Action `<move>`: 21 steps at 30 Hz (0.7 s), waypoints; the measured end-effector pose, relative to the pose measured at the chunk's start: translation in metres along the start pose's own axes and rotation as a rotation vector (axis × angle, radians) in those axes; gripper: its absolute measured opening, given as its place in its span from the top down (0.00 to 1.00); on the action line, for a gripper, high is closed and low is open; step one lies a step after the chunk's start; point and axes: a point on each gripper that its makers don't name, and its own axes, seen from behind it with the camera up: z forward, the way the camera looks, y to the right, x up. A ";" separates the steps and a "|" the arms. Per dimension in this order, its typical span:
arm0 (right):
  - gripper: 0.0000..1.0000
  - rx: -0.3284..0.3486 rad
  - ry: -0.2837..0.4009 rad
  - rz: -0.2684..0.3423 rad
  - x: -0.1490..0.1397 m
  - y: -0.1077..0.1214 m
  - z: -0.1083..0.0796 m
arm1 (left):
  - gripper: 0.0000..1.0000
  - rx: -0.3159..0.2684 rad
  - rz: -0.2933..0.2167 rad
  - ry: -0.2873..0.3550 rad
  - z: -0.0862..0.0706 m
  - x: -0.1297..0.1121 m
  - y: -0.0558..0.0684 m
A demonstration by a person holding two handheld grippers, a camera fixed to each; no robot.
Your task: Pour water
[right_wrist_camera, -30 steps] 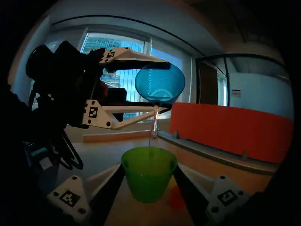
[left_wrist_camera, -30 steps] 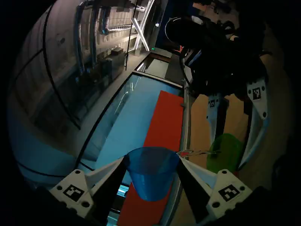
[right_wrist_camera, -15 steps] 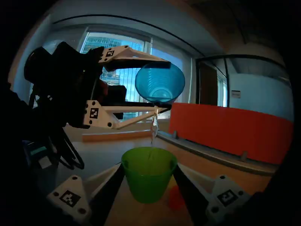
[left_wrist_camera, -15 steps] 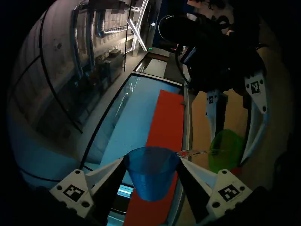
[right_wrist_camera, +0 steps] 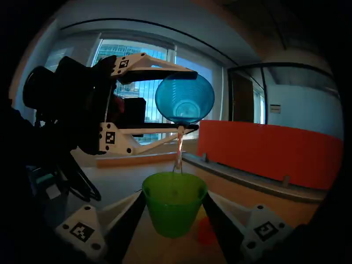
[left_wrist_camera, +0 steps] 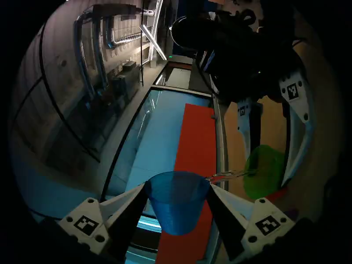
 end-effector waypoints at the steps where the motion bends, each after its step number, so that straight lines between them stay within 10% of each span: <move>1: 0.11 0.000 0.000 0.000 0.000 0.000 0.000 | 0.12 0.000 0.002 0.000 0.001 0.000 0.000; 21: 0.11 -0.004 0.008 -0.010 0.006 0.002 0.002 | 0.12 0.010 0.079 0.004 0.008 0.003 -0.002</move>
